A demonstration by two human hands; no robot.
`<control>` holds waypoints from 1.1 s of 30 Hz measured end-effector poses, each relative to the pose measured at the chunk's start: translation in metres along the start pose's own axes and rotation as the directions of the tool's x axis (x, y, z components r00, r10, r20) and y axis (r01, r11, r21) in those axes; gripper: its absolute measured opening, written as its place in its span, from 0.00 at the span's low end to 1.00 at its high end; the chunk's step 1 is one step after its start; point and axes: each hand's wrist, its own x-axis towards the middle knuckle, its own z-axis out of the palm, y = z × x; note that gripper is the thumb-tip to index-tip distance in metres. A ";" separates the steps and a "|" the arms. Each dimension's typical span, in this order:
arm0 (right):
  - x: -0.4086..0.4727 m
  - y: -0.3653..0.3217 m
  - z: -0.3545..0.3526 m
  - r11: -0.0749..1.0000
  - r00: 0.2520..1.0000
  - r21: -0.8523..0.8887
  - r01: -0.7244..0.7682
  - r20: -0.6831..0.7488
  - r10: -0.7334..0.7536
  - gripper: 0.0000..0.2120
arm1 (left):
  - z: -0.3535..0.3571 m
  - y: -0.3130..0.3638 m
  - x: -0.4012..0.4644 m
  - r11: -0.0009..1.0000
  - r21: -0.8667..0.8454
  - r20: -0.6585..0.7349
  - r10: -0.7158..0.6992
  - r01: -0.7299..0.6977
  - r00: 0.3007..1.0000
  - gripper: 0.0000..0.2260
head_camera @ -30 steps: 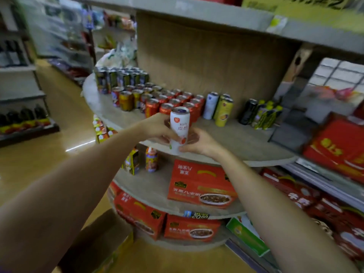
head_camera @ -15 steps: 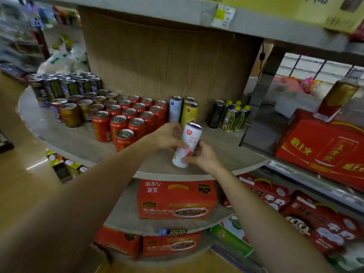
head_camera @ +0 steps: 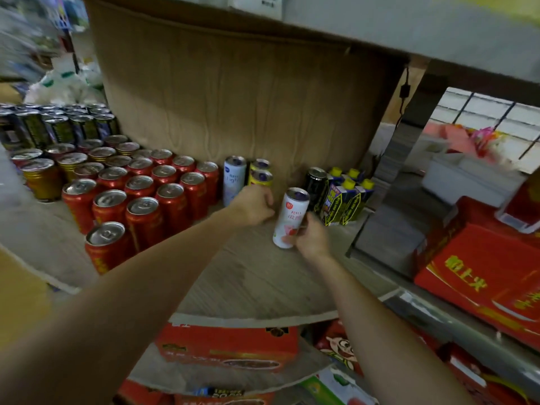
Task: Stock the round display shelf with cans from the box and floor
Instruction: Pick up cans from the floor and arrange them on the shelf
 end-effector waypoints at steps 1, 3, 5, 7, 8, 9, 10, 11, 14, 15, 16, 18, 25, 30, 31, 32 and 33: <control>0.006 -0.003 0.000 0.999 1.000 -0.034 -0.001 0.001 0.001 0.28 | -0.006 -0.001 0.007 1.000 0.029 -0.052 0.005 -0.003 0.999 0.04; 0.018 -0.008 0.002 0.997 1.000 -0.075 0.014 -0.004 -0.014 0.28 | -0.020 -0.003 0.020 0.998 0.065 -0.123 0.026 -0.018 0.992 0.01; 0.033 -0.009 0.007 0.997 1.000 -0.077 0.018 0.000 -0.018 0.26 | -0.035 -0.006 0.033 0.993 0.113 -0.166 0.045 -0.026 0.985 0.01; 0.045 -0.011 0.010 0.996 0.999 -0.084 0.030 0.016 -0.029 0.25 | -0.046 -0.011 0.044 0.990 0.137 -0.198 0.034 -0.007 0.980 0.02; 0.051 -0.012 0.012 0.995 0.999 -0.088 0.042 0.022 -0.040 0.25 | -0.049 -0.013 0.048 0.988 0.154 -0.212 0.028 0.005 0.977 0.02; 0.058 -0.013 0.013 0.994 0.998 -0.097 0.056 0.026 -0.053 0.25 | -0.051 -0.016 0.052 0.984 0.175 -0.217 0.021 0.018 0.976 0.03; 0.064 -0.013 0.016 0.991 0.997 -0.110 0.072 0.026 -0.070 0.24 | -0.052 -0.019 0.055 0.979 0.201 -0.209 0.013 0.030 0.978 0.04; 0.071 -0.014 0.018 0.989 0.996 -0.123 0.083 0.026 -0.081 0.24 | -0.052 -0.022 0.057 0.972 0.229 -0.191 -0.001 0.046 0.982 0.04; 0.086 -0.018 0.023 0.978 0.996 -0.187 0.092 0.019 -0.090 0.23 | -0.052 -0.032 0.064 0.948 0.304 -0.144 -0.054 0.096 0.988 0.08; 0.091 -0.020 0.024 0.975 0.996 -0.203 0.093 0.019 -0.091 0.23 | -0.052 -0.035 0.066 0.943 0.314 -0.145 -0.065 0.108 0.987 0.08; 0.095 -0.021 0.025 0.973 0.996 -0.213 0.092 0.025 -0.088 0.24 | -0.052 -0.037 0.067 0.939 0.324 -0.145 -0.069 0.113 0.987 0.09; 0.100 -0.023 0.028 0.971 0.997 -0.226 0.081 0.032 -0.076 0.25 | -0.054 -0.039 0.068 0.940 0.323 -0.133 -0.073 0.113 0.988 0.10; 0.109 -0.025 0.039 0.982 0.999 -0.191 -0.011 0.041 0.019 0.23 | -0.052 -0.038 0.061 0.953 0.279 -0.153 -0.082 0.123 0.985 0.07; 0.099 -0.028 0.040 0.983 0.999 -0.179 -0.042 -0.014 0.040 0.23 | -0.054 -0.032 0.045 0.949 0.307 -0.104 -0.040 0.070 0.994 0.03; 0.096 -0.027 0.039 0.982 0.999 -0.185 -0.041 -0.014 0.039 0.23 | -0.055 -0.031 0.042 0.951 0.301 -0.112 -0.037 0.069 0.993 0.01; 0.093 -0.026 0.037 0.981 0.999 -0.188 -0.047 -0.010 0.046 0.23 | -0.055 -0.032 0.039 0.950 0.300 -0.123 -0.049 0.084 0.991 0.04; 0.089 -0.025 0.034 0.981 0.999 -0.186 -0.048 -0.005 0.048 0.22 | -0.055 -0.033 0.034 0.947 0.304 -0.124 -0.066 0.101 0.990 0.06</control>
